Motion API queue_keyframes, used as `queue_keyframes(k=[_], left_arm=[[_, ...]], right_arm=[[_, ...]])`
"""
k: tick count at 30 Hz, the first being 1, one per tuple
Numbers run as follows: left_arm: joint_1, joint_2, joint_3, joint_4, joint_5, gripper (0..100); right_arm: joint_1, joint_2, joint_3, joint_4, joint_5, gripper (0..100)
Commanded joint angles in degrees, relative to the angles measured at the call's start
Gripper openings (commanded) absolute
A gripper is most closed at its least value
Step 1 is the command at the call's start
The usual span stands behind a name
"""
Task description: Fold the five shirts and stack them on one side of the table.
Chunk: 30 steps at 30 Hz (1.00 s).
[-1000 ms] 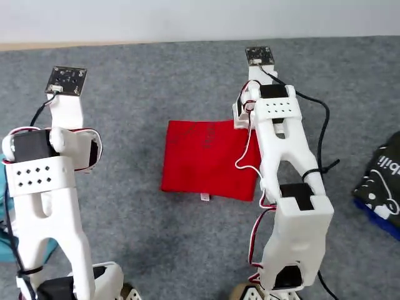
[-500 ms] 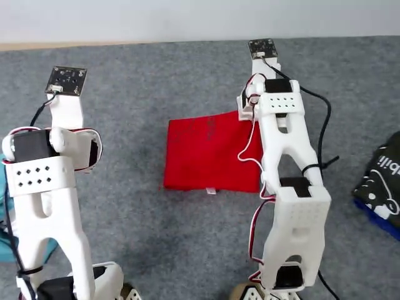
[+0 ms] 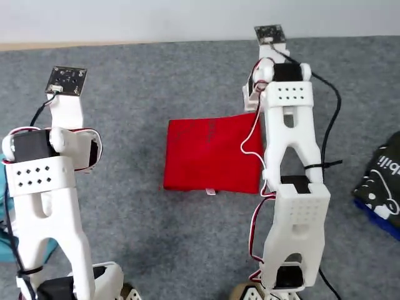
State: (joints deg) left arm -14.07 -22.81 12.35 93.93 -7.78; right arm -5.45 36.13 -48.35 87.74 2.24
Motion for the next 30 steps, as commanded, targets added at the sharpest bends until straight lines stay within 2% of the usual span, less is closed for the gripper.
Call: queue_keyframes(k=[1, 4, 6, 18, 24, 30], left_arm=[[0.00, -1.67, -0.22, -0.79, -0.35, 1], [0.00, -1.76, -0.22, -0.53, -0.35, 1], [-0.09, -1.76, -0.22, -0.53, -0.35, 1], [-0.44, -2.11, -0.22, 3.96, -0.44, 1], [-0.35, -1.93, -0.22, 3.69, -0.44, 1], [-0.09, -1.76, -0.22, 3.60, -0.44, 1]], right_arm=[[-2.42, -1.01, -9.14, 7.96, 0.53, 18.1], [-5.67, -0.57, -12.66, 14.99, 0.53, 8.7], [-6.90, -1.01, -10.73, 15.25, 0.62, 0.7], [-13.67, -3.03, 10.73, 13.85, 0.53, 1.0], [-9.63, 2.33, 20.57, 5.41, 0.53, 1.0], [-6.55, 4.53, 20.75, 5.14, 3.16, 0.9]])
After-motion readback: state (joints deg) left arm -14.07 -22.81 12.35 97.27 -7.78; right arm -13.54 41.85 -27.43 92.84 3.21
